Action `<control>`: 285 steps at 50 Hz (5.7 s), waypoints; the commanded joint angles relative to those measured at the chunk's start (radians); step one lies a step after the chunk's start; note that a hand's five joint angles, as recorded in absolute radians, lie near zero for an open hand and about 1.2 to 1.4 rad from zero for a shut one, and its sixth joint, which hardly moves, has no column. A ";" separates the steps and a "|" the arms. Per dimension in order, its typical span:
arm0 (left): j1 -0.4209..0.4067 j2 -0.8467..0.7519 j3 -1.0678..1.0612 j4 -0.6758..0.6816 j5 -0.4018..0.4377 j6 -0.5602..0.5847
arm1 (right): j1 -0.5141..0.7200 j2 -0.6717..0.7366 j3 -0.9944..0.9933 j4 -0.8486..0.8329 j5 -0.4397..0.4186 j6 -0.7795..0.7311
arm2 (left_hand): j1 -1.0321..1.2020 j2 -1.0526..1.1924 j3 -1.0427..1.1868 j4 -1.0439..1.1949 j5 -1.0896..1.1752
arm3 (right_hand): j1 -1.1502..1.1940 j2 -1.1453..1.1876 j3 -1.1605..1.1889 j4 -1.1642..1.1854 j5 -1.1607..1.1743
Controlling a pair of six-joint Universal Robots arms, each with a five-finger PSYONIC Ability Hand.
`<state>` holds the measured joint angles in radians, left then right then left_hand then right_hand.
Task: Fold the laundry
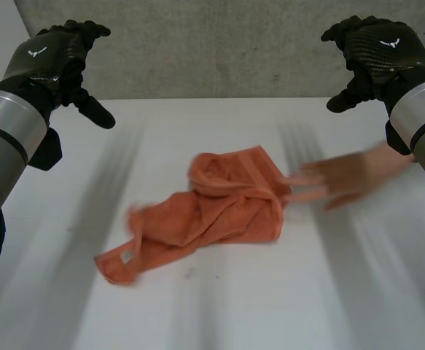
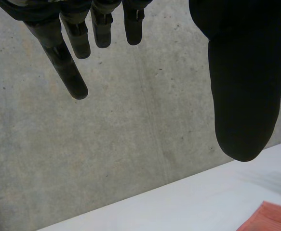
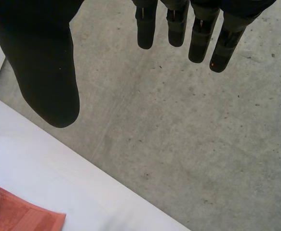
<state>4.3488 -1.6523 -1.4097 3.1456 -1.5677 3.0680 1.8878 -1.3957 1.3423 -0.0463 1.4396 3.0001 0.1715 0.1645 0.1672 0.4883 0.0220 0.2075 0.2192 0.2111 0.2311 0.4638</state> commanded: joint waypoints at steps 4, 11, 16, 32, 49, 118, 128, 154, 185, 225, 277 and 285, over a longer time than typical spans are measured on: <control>-0.001 -0.001 -0.002 0.001 0.000 0.000 | 0.005 0.001 0.000 0.000 0.001 -0.001 | 0.004 0.011 0.008 -0.313 -0.021 | -0.033 -0.045 -0.037 -0.057 -0.464; -0.001 -0.010 0.001 -0.002 0.000 0.000 | 0.007 0.004 0.000 0.002 -0.001 -0.006 | 0.018 0.025 0.023 -0.298 -0.007 | -0.033 -0.045 -0.037 -0.057 -0.464; -0.003 -0.015 0.003 -0.007 -0.009 -0.002 | 0.005 0.007 -0.002 0.006 -0.001 -0.009 | 0.027 0.034 0.032 -0.290 0.002 | -0.033 -0.045 -0.037 -0.057 -0.464; -0.072 -0.167 0.009 -0.033 0.005 -0.031 | 0.089 0.127 -0.022 0.138 -0.062 -0.040 | 0.024 0.031 0.029 -0.292 -0.001 | -0.033 -0.045 -0.037 -0.057 -0.464; -0.150 -0.467 0.071 -0.006 0.115 0.261 | 0.092 0.271 0.141 0.115 -0.091 0.353 | 0.209 0.216 0.213 -0.108 0.184 | -0.033 -0.045 -0.037 -0.057 -0.464; -0.259 -0.382 -0.314 0.475 0.002 0.514 | 0.254 0.373 -0.022 0.020 0.097 -0.406 | 1.225 1.232 1.229 0.908 1.200 | 1.189 1.177 1.185 1.165 0.758; -0.250 -0.310 -0.318 0.412 -0.032 0.509 | 0.220 0.210 0.052 0.022 0.084 -0.306 | 0.509 0.516 0.513 0.192 0.484 | 1.189 1.177 1.185 1.165 0.758; -0.172 -0.322 -0.304 0.412 -0.044 0.058 | 0.231 0.017 -0.120 0.111 0.013 -0.205 | 0.059 0.066 0.064 -0.257 0.034 | 1.189 1.177 1.185 1.165 0.758; -0.158 -0.543 -0.133 0.439 -0.095 0.055 | 0.211 -0.223 -0.124 0.166 0.012 -0.185 | 1.003 1.010 1.007 0.686 0.978 | 1.189 1.177 1.185 1.165 0.758; 0.081 -0.266 -0.243 0.191 -0.026 0.497 | -0.052 0.325 -0.112 0.372 -0.082 -0.455 | 1.225 1.232 1.229 0.908 1.200 | 1.189 1.177 1.185 1.165 0.758; 0.081 -0.498 -0.252 0.673 -0.015 0.557 | 0.010 0.460 0.043 -0.114 -0.166 -0.414 | 1.225 1.232 1.229 0.908 1.200 | 1.189 1.177 1.185 1.165 0.758; 0.092 -0.478 -0.273 0.651 -0.018 0.552 | -0.039 0.460 0.034 -0.050 -0.168 -0.262 | 1.225 1.232 1.229 0.908 1.200 | 0.990 0.979 0.987 0.967 0.559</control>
<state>4.4328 -2.1495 -1.6742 3.8055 -1.5839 3.6234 1.8802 -0.9293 1.3848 -0.1189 1.2694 2.6205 1.2012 1.2176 1.2161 1.2179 1.0389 0.9727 1.1695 1.1756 1.1804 0.9854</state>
